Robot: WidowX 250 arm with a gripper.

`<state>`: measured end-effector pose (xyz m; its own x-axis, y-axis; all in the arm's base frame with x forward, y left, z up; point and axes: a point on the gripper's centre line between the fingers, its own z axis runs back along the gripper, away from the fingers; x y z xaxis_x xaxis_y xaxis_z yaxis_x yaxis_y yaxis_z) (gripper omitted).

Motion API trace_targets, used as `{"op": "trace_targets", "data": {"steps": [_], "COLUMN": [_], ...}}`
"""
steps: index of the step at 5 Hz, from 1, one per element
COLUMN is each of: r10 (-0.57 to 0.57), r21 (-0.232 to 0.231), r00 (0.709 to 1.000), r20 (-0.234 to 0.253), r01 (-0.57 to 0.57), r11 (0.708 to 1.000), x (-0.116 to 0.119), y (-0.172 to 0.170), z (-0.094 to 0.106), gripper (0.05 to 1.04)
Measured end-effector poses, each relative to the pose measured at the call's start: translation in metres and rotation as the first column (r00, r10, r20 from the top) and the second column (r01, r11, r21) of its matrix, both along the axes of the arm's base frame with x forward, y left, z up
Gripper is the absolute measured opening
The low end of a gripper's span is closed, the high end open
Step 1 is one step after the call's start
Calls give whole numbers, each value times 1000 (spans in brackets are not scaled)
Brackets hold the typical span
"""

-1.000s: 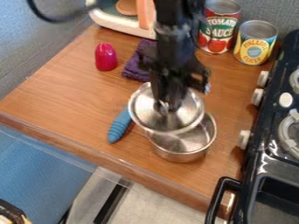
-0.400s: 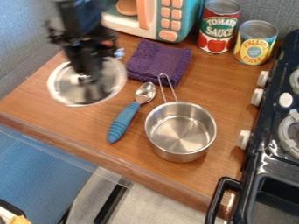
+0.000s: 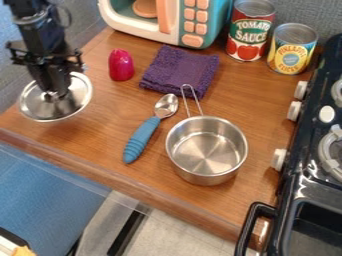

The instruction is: Opened the metallic pot and put the metallic lid to the left of the pot on the table

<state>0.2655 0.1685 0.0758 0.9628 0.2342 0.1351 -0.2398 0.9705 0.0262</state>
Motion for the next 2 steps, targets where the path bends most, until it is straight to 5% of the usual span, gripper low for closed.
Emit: {"op": "trace_targets", "data": {"steps": [2], "r10": [65], "r21": [14], "r00": [997], "r20": [-36], "r01": [-64], "r11": [998], "x": [0], "y": [34], "z": [-26], "gripper": [285]}}
